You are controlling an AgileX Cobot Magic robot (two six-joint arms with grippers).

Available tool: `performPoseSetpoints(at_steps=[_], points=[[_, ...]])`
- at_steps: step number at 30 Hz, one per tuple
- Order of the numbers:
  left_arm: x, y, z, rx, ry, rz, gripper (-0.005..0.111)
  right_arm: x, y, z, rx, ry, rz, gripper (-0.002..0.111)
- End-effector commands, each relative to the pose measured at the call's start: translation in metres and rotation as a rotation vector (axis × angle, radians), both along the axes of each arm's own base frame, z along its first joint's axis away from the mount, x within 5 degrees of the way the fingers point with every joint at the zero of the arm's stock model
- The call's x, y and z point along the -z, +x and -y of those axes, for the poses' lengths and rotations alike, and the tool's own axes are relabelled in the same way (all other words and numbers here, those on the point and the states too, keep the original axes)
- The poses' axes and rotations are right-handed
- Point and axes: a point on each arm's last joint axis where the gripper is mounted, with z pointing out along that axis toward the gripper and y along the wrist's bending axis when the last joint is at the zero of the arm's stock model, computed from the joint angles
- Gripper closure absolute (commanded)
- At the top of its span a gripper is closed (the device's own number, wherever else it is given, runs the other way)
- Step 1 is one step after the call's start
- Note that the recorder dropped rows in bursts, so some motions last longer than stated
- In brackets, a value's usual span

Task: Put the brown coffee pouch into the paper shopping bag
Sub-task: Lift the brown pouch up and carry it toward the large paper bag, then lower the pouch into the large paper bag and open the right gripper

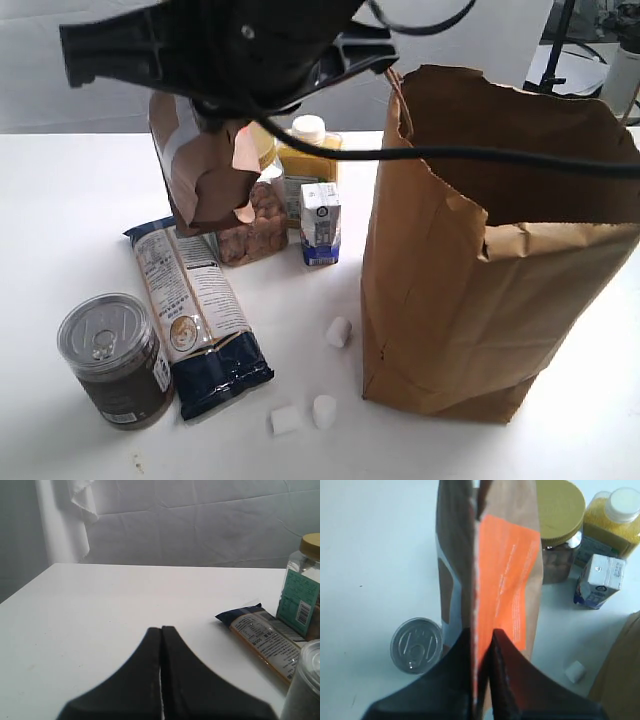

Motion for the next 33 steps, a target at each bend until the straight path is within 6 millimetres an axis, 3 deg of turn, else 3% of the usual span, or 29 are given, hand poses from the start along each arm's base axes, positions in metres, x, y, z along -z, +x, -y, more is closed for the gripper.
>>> performPoseSetpoints(at_steps=[1,9,23,27,33], points=[[0.001,0.0,0.0,-0.004,0.003,0.004,0.107,-0.041,-0.015,0.027,-0.063,0.102,0.077,0.108],[0.001,0.0,0.0,-0.004,0.003,0.004,0.107,-0.081,-0.047,0.077,-0.094,0.086,0.183,0.108],[0.001,0.0,0.0,-0.004,0.003,0.004,0.107,-0.131,-0.048,0.155,0.046,0.188,0.398,0.108],[0.001,0.0,0.0,-0.004,0.003,0.004,0.107,-0.14,-0.045,0.17,0.097,0.202,0.465,0.108],[0.001,0.0,0.0,-0.004,0.003,0.004,0.107,-0.142,-0.038,0.174,0.152,0.186,0.52,0.108]])
